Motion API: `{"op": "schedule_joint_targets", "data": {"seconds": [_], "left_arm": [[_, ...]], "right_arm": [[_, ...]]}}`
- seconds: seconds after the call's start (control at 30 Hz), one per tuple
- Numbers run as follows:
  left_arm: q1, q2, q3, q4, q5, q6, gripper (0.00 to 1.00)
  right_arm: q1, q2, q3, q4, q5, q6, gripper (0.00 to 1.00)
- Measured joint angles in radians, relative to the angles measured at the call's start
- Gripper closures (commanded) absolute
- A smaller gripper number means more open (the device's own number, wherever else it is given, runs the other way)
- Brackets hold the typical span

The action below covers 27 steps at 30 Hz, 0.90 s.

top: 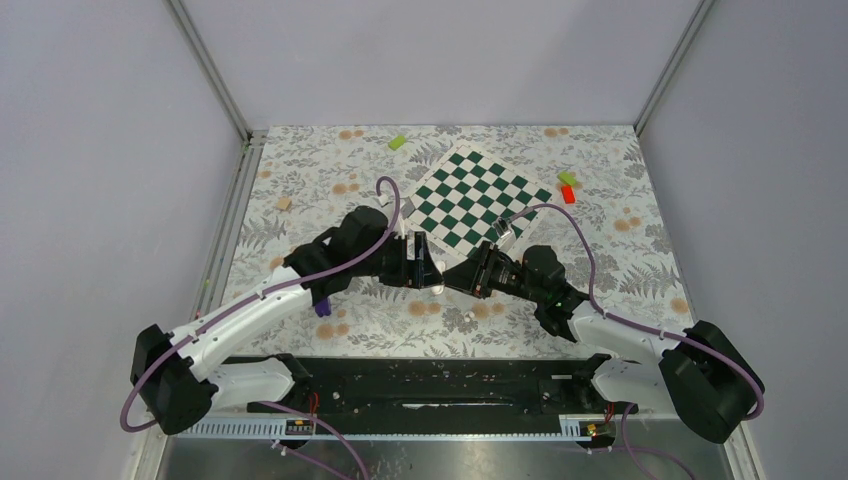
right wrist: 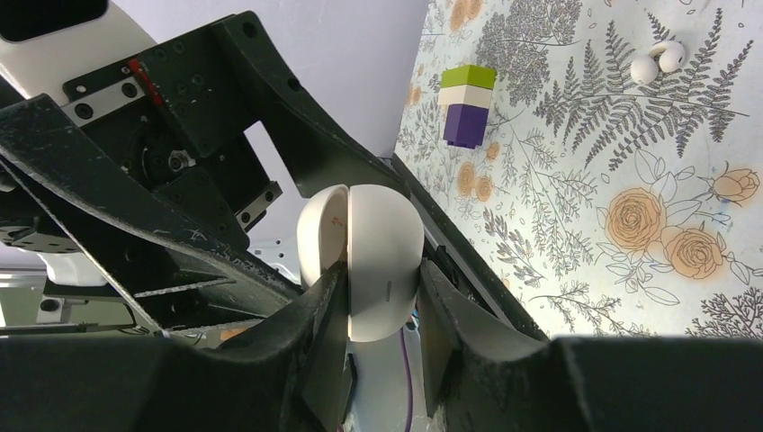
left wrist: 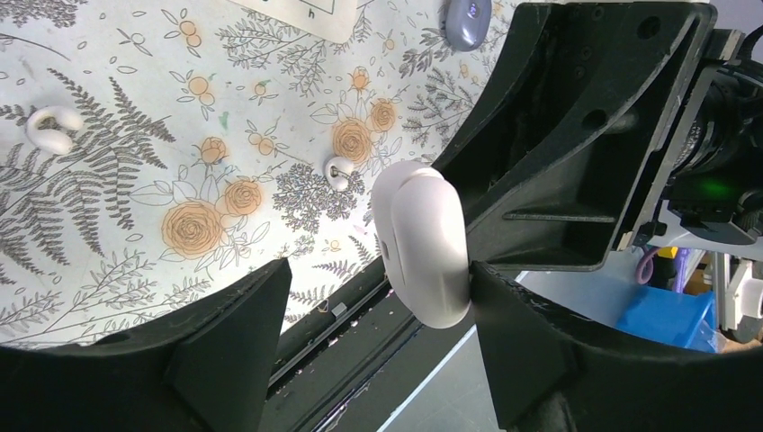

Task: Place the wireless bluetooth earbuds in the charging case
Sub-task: Pass from the right arm to the left

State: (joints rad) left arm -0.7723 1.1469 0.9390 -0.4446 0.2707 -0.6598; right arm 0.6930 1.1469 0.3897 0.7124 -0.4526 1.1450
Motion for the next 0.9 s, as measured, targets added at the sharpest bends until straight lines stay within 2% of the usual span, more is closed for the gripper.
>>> {"op": "schedule_joint_targets", "data": {"seconds": [0.4, 0.7, 0.73, 0.83, 0.9], "left_arm": [[-0.006, -0.047, 0.042, -0.085, -0.09, 0.015, 0.29], [-0.005, -0.121, 0.037, -0.105, -0.084, 0.023, 0.2], [-0.005, -0.142, 0.033, -0.095, -0.076, 0.02, 0.21], [0.002, -0.196, 0.018, -0.047, -0.047, 0.008, 0.33], [0.016, -0.226, -0.007, -0.005, -0.027, -0.008, 0.35]], "right_arm": [[0.0, -0.007, 0.0, -0.005, 0.019, -0.001, 0.88], [0.0, -0.007, 0.0, -0.004, 0.015, -0.001, 0.88], [0.0, -0.007, 0.0, -0.004, 0.015, -0.001, 0.88], [0.0, -0.005, 0.0, 0.003, 0.014, 0.0, 0.88], [0.0, -0.002, 0.0, 0.012, 0.013, 0.003, 0.88]]}}
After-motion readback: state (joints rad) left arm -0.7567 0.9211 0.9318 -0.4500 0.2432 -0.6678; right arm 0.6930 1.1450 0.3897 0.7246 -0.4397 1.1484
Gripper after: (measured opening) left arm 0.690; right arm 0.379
